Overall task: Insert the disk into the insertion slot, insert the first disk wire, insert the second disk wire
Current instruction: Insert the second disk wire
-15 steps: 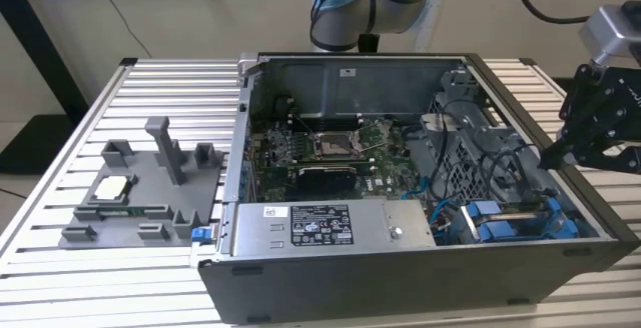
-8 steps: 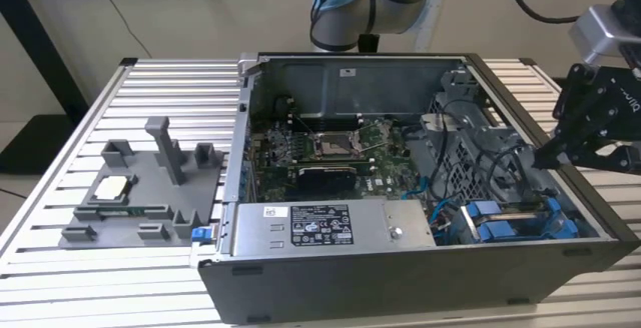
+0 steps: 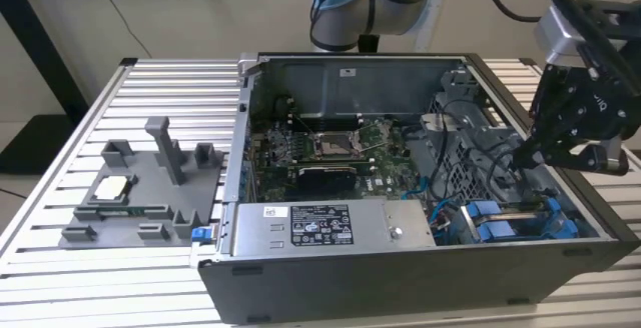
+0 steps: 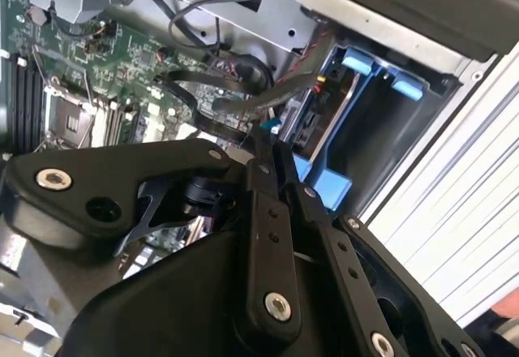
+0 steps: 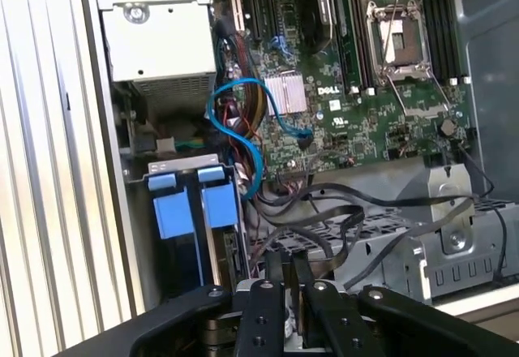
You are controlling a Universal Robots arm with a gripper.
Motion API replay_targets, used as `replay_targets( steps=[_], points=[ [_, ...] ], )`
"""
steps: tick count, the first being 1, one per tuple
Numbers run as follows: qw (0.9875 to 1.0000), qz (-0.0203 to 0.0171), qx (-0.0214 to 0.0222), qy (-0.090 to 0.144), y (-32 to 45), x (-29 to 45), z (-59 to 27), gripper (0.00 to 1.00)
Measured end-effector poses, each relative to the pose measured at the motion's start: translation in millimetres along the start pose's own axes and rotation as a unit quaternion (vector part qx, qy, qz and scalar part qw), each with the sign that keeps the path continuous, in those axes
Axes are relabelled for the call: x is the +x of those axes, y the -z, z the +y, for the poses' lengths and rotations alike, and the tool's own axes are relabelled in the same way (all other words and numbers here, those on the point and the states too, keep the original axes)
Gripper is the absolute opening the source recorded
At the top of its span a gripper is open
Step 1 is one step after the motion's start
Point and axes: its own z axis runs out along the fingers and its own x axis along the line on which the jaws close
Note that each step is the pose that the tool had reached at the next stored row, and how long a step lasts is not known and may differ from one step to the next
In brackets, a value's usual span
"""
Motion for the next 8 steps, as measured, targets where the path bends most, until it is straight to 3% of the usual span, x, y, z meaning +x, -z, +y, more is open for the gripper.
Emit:
replay_targets(
  steps=[2,8],
  points=[
    [1.0000,-0.0004,0.0028,0.001,-0.3,1.1,6.2,0.16],
    [0.9999,0.0002,0.0099,0.006,-0.4,2.4,10.2,0.16]
  ],
)
